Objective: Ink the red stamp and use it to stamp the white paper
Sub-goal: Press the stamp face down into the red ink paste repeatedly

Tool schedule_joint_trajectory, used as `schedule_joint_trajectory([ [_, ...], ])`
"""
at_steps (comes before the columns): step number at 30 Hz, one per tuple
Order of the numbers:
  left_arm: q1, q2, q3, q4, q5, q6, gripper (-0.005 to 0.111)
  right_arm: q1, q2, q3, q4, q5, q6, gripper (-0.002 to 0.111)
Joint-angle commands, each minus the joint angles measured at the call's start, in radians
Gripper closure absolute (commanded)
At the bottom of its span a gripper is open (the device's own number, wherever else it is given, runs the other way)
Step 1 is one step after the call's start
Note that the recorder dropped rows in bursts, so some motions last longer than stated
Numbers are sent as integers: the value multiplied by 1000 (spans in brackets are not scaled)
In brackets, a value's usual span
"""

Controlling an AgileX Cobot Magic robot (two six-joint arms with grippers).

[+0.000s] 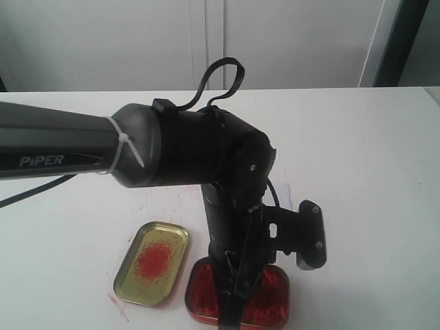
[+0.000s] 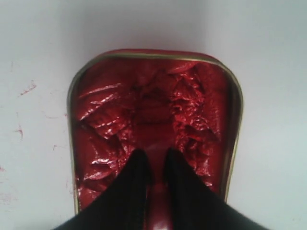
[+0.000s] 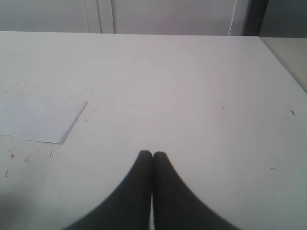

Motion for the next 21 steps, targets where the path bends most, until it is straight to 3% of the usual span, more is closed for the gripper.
schedule_joint_trajectory([
  [1, -31, -20, 4, 24, 8, -24, 107, -7, -5, 6, 0, -15, 0, 108],
  [8, -58, -18, 4, 112, 2, -95, 107, -7, -5, 6, 0, -15, 0, 108],
  [21, -82, -18, 4, 138, -21, -115, 107, -7, -5, 6, 0, -15, 0, 108],
])
